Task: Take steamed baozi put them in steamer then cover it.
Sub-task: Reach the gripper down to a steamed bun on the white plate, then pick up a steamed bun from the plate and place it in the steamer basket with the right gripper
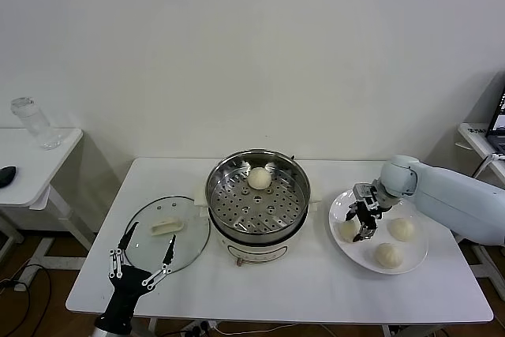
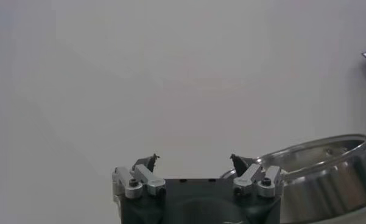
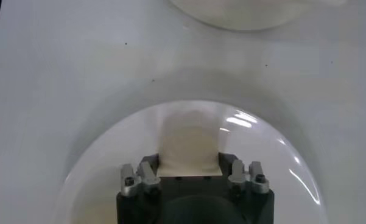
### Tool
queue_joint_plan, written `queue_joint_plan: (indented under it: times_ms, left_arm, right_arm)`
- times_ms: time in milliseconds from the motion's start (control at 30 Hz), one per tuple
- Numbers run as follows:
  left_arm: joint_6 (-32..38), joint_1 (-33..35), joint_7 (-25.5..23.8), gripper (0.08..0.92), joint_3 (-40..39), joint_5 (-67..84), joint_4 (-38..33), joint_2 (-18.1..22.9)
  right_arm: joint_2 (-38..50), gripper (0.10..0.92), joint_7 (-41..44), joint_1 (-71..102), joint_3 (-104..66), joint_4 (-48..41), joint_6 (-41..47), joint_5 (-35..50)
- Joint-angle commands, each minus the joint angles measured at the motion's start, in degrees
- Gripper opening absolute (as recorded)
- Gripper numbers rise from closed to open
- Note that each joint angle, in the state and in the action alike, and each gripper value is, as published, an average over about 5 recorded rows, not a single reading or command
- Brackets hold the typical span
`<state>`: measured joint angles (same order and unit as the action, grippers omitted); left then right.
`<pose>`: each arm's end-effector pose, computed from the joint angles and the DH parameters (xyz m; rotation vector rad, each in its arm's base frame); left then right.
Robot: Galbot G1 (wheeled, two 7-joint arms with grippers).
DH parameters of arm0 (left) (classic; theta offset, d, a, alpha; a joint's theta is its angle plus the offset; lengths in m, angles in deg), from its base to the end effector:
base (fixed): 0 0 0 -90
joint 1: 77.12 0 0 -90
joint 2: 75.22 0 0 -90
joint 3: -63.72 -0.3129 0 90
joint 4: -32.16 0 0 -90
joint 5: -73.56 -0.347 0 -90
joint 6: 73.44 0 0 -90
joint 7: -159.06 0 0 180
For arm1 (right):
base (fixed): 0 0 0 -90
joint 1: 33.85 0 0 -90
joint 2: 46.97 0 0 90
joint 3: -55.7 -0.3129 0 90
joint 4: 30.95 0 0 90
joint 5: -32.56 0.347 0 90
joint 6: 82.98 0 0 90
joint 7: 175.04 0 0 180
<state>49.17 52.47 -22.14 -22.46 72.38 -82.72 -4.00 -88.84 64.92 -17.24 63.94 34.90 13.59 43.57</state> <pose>0.1456 0.0736 -0.3167 0.3279 2.7761 0.4108 0.5016 -0.1296 -0.1970 1.3893 -1.3285 1.2779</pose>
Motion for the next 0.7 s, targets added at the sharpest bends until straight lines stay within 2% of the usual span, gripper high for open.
queue_joint_plan:
  times_ms: [33, 367, 700]
  left_arm:
    - [-0.35, -0.21, -0.01, 0.823, -0.06, 0.3, -0.49, -0.13]
    - [-0.55, -1.25, 0.12, 0.823, -1.2, -0.08, -0.23, -0.63]
    - [0.21, -1.24, 0.3, 0.823, -2.48, -0.97, -0.24, -0.76]
  right_arm:
    - [0.4, 0.662, 3.08, -5.68, 0.57, 1.2, -0.03, -0.1]
    - [-8.23, 0.66, 14.18, -30.46, 9.26, 1.93, -1.23, 6.51]
    - [-21.45, 0.652, 15.39, -37.53, 11.82, 4.52, 0.93, 13.47]
